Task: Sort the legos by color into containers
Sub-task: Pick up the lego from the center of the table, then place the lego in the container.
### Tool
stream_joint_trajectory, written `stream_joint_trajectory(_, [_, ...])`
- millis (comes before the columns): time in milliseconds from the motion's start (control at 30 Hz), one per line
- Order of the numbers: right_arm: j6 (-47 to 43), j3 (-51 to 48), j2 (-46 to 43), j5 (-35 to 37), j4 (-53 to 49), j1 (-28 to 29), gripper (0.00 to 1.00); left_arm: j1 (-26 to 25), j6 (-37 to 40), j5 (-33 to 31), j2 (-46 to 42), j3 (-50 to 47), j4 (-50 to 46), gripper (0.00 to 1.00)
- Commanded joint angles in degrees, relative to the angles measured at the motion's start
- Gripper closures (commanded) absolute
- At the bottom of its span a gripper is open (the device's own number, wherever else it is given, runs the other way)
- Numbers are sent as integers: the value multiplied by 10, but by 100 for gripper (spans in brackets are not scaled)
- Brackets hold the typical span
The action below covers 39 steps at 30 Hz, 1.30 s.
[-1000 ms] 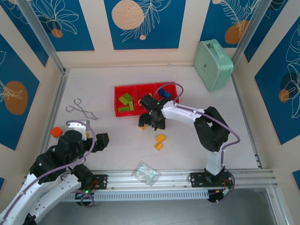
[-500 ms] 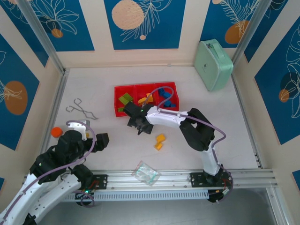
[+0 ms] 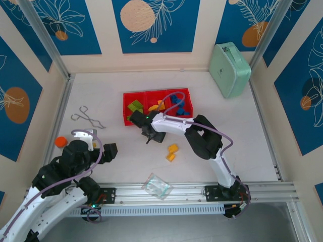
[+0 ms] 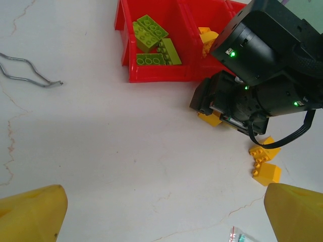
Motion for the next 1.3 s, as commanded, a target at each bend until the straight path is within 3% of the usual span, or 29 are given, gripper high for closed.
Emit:
stream_joint_trajectory(0, [-14, -22, -5, 35, 32, 13, 41, -2, 6, 8, -4, 0, 0, 0])
stream_joint_trajectory(200, [-80, -127, -69, -2, 179, 20, 81, -2, 6, 7, -2, 0, 1, 0])
stream_joint_trajectory(300, [-85, -138, -107, 38, 174, 36, 88, -3, 5, 7, -3, 1, -1, 0])
stream_joint_trajectory(433, [-174, -121, -160, 91, 160, 56, 100, -2, 5, 5, -5, 0, 0, 0])
stream_joint_trajectory(633, [-389, -118, -247, 60, 200, -2, 100, -3, 7, 11, -4, 0, 3, 0])
stream_joint_trajectory(767, [-494, -121, -282, -31, 218, -106, 100, -3, 7, 12, -3, -1, 3, 0])
stream_joint_trajectory(900, [-532, -94, -256, -179, 224, -240, 98, -1, 5, 5, -6, 0, 1, 0])
stream_joint_trajectory(1000, [-534, -45, -202, -230, 200, -297, 96, -1, 5, 0, -6, 0, 0, 0])
stream_joint_trajectory(1267, [-522, 32, -72, -318, 166, -342, 91, -2, 4, 2, 2, 0, 0, 0])
